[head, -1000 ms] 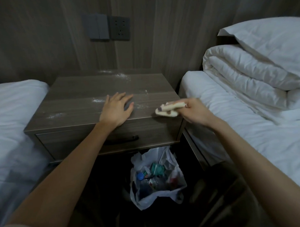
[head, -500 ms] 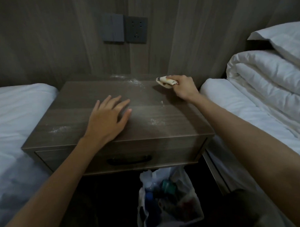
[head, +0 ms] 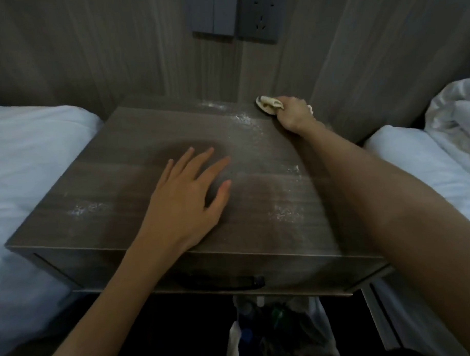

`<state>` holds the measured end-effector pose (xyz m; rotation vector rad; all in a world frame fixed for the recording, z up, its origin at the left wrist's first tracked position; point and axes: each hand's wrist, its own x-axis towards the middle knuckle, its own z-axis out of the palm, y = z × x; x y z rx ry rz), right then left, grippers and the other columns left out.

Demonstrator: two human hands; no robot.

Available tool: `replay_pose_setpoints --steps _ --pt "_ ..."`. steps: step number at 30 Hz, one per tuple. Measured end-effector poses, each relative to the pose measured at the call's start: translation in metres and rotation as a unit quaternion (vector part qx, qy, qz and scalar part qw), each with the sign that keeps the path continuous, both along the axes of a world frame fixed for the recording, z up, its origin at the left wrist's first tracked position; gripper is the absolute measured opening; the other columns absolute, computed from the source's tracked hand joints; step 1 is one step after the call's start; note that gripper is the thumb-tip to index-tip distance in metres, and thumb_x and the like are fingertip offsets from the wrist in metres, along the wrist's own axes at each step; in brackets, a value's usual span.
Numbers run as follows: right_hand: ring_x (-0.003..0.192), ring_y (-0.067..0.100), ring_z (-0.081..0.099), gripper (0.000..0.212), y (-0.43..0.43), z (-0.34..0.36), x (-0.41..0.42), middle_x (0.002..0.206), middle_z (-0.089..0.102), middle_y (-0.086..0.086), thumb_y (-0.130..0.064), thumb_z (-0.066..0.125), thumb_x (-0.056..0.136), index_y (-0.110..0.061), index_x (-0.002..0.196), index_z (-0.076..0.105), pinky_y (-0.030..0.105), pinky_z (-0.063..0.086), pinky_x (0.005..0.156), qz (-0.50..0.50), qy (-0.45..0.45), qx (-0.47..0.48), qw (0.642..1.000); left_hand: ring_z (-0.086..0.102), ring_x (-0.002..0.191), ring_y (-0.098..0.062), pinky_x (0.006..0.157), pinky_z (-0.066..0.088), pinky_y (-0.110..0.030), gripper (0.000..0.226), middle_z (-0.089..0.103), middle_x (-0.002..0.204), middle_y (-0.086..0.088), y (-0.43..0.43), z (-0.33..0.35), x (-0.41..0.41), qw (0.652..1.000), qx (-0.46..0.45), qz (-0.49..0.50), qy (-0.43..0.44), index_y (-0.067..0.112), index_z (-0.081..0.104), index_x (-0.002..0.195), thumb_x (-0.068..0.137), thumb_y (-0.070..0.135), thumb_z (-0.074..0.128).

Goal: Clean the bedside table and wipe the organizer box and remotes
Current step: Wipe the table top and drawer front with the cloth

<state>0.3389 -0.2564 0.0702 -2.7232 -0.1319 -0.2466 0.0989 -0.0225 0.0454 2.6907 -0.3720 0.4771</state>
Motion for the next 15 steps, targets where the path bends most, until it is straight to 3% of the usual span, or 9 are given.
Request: replay_pose_setpoints --steps 3,5,9,13,15 --pt "0.132 0.040 0.031 0.052 -0.002 -0.010 0.010 0.145 0.033 0.020 -0.007 0.032 0.096 -0.021 0.145 0.041 0.037 0.023 0.113 -0.007 0.034 -0.034 0.999 0.022 0.146 -0.021 0.117 0.012 -0.040 0.058 0.036 0.153 0.002 0.000 0.000 0.000 1.000 -0.007 -0.003 -0.005 0.033 0.043 0.143 0.092 0.053 0.022" --pt "0.136 0.039 0.026 0.054 -0.005 -0.014 0.015 0.150 0.029 0.016 -0.008 0.028 0.096 -0.024 0.147 0.038 0.039 0.018 0.116 -0.002 0.048 -0.048 0.998 0.022 0.146 -0.021 0.117 0.012 -0.040 0.059 0.037 0.153 0.002 0.000 0.001 -0.001 1.000 -0.010 -0.004 -0.005 0.032 0.043 0.143 0.092 0.053 0.022" --pt "0.134 0.038 0.036 0.059 -0.017 -0.017 0.012 0.147 0.040 0.011 -0.017 0.027 0.085 -0.027 0.139 0.050 0.048 0.027 0.114 0.041 0.066 -0.031 0.996 0.020 0.146 -0.020 0.118 0.011 -0.040 0.063 0.035 0.154 0.003 -0.001 0.002 -0.002 1.000 -0.013 0.000 0.000 0.031 0.044 0.143 0.090 0.055 0.019" --pt "0.130 0.040 0.039 0.049 -0.023 -0.022 -0.023 0.144 0.043 0.015 -0.014 0.031 0.094 -0.022 0.138 0.052 0.048 0.026 0.114 0.062 0.072 -0.045 0.994 0.022 0.146 -0.021 0.118 0.014 -0.043 0.065 0.037 0.153 0.001 0.000 0.003 -0.003 1.000 -0.011 -0.002 0.002 0.028 0.044 0.143 0.090 0.056 0.019" --pt "0.127 0.040 0.043 0.055 -0.027 -0.025 -0.049 0.140 0.048 0.015 -0.019 0.029 0.088 -0.024 0.136 0.054 0.048 0.029 0.111 0.098 0.065 -0.048 0.992 0.024 0.145 -0.023 0.118 0.015 -0.044 0.064 0.038 0.152 0.001 0.000 0.005 -0.005 1.000 -0.011 -0.003 0.009 0.028 0.044 0.143 0.091 0.056 0.020"
